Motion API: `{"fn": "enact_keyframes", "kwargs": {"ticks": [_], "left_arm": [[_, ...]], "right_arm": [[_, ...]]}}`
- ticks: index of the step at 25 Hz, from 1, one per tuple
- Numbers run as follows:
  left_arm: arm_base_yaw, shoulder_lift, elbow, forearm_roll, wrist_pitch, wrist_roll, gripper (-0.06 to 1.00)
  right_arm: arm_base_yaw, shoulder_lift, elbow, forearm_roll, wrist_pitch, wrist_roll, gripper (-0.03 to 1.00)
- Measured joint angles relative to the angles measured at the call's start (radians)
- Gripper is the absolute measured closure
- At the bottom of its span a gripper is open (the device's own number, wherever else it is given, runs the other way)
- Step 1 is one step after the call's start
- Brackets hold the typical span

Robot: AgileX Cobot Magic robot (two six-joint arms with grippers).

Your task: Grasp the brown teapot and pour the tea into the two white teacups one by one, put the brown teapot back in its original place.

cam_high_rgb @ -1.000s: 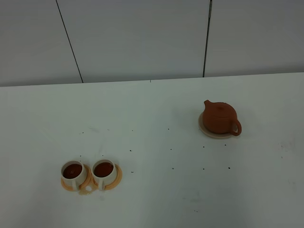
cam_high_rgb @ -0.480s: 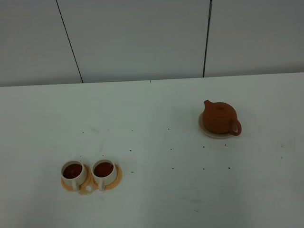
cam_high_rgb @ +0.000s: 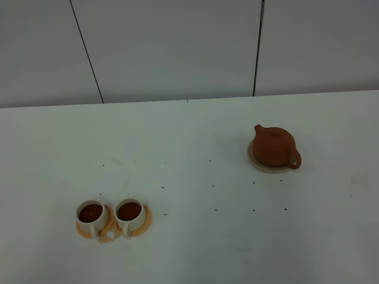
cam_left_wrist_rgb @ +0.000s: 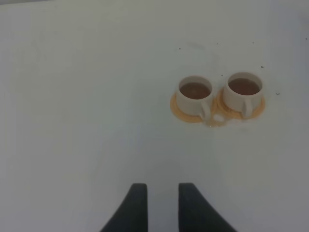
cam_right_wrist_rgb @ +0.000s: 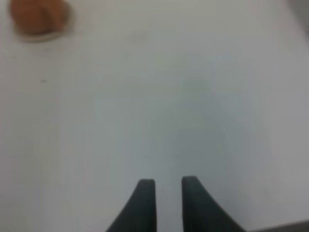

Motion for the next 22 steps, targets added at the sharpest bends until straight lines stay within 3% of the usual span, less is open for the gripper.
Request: {"fn": "enact_keyframes", "kwargs": {"ticks": [7, 22], "left_arm": [[0.000, 0.000, 0.000, 0.000, 0.000, 0.000, 0.71], [0.000, 0.000, 0.000, 0.000, 0.000, 0.000, 0.71]], "right_arm": [[0.000, 0.000, 0.014, -0.039, -0.065, 0.161, 0.83], [0.000, 0.000, 0.040, -0.023, -0.116, 0.084, 0.82]]}}
